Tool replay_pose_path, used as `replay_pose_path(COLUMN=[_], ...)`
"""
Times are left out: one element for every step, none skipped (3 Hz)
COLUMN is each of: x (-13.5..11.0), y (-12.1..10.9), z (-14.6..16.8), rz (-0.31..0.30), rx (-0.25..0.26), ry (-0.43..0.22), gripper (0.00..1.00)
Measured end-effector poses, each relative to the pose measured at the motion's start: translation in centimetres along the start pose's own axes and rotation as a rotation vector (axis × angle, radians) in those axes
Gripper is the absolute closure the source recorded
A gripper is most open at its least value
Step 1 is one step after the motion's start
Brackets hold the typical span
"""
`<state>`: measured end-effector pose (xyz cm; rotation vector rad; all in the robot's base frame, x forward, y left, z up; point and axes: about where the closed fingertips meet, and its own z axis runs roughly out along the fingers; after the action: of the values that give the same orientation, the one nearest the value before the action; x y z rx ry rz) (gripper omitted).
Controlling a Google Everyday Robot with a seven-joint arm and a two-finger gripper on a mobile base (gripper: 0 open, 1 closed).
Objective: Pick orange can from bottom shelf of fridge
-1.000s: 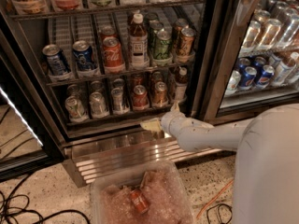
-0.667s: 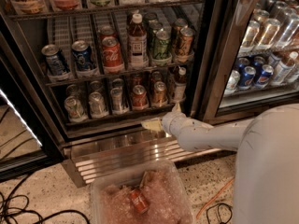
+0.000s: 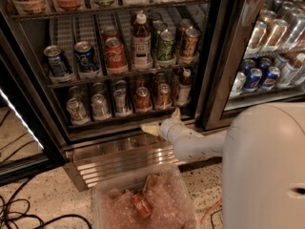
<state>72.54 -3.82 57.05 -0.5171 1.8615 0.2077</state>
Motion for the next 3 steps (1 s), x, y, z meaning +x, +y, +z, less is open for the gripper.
replay_pose_path(x=[0.4,0.2,-0.7], y=[0.2,-0.2,-0.3], z=[1.3,2.0,1.8], rz=[0.042,0.059,0.045], rx=[0.073,0.143,0.172], ry=[-0.086,-0.158,-0.211], gripper=[0.00,0.00,0.00])
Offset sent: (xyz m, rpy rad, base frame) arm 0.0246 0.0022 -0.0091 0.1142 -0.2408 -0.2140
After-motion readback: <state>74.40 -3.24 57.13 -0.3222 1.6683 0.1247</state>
